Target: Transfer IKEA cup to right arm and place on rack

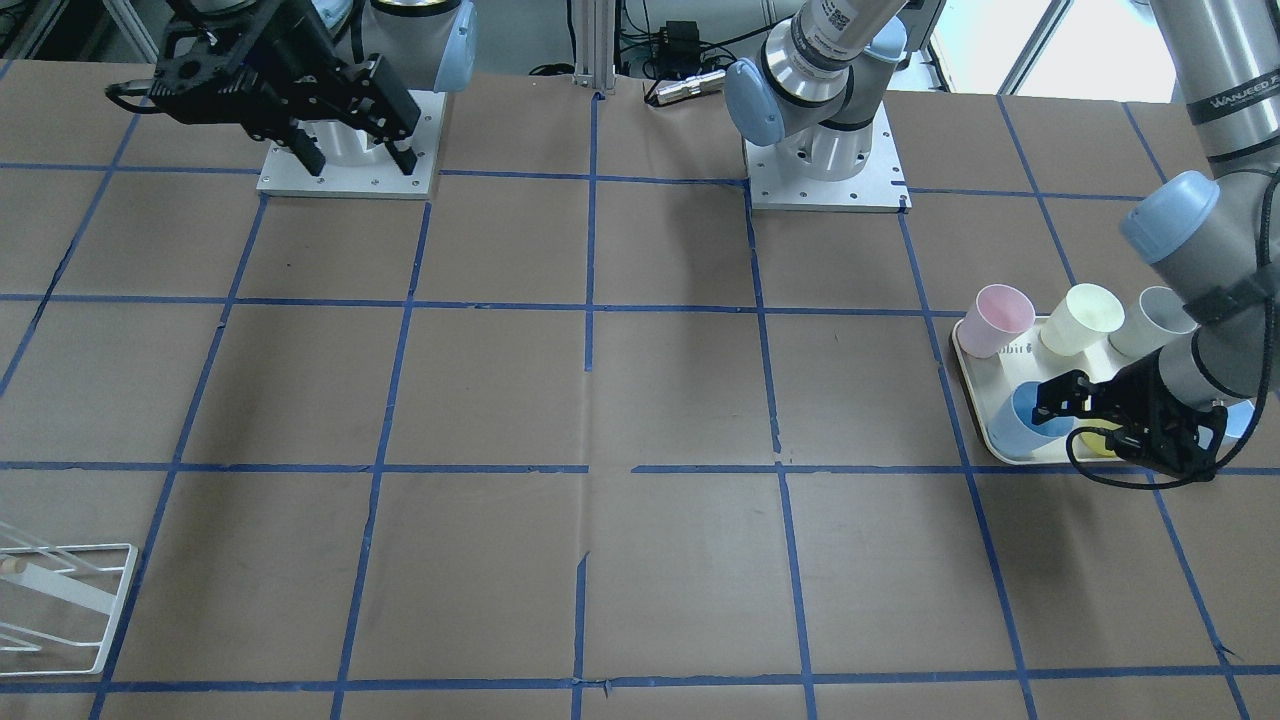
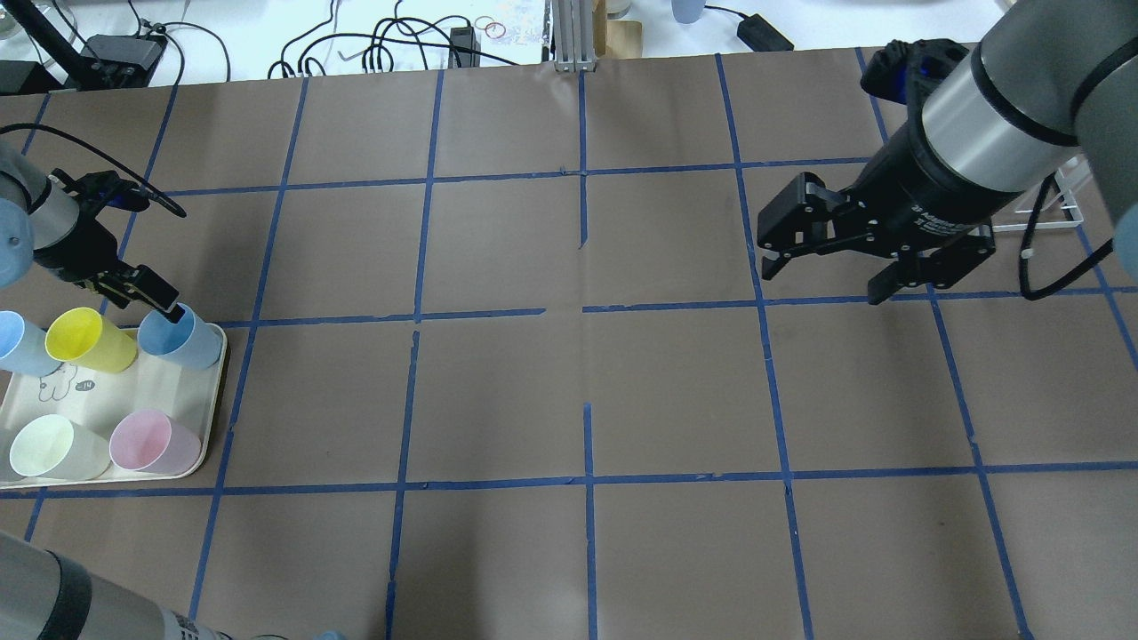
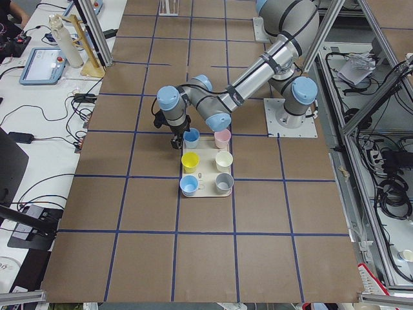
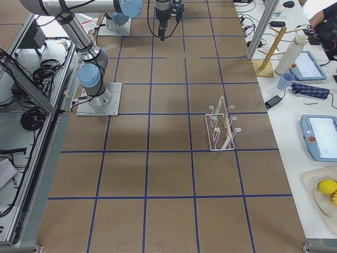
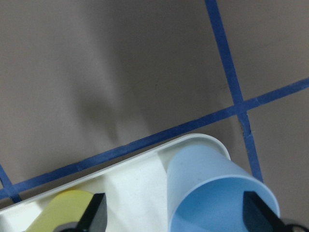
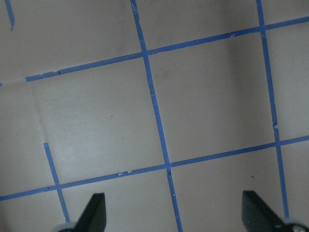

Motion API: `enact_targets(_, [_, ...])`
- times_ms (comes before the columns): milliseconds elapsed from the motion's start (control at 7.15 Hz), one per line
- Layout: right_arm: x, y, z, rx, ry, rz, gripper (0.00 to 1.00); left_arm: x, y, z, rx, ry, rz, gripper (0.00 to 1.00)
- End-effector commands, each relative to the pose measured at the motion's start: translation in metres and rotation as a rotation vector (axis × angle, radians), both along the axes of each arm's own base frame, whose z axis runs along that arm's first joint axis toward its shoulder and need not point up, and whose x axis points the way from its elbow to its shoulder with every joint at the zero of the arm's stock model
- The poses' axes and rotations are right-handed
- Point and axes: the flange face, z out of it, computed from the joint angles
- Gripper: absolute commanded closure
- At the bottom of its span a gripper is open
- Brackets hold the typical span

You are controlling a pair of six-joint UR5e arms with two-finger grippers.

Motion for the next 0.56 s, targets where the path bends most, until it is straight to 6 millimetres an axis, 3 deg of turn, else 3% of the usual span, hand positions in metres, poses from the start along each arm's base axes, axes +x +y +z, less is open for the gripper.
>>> enact_targets(0, [0.027, -0.002, 0.012, -0.017, -0.296, 0.034, 0.00, 0.000, 0.001, -0.001, 0.003, -0.006, 0.037, 0.03])
enact_targets(420, [0.040, -0.001, 0.016, 0.014, -0.551, 0.053, 0.00, -0.001, 0.003, -0.003, 0.012, -0.005, 0.067, 0.14])
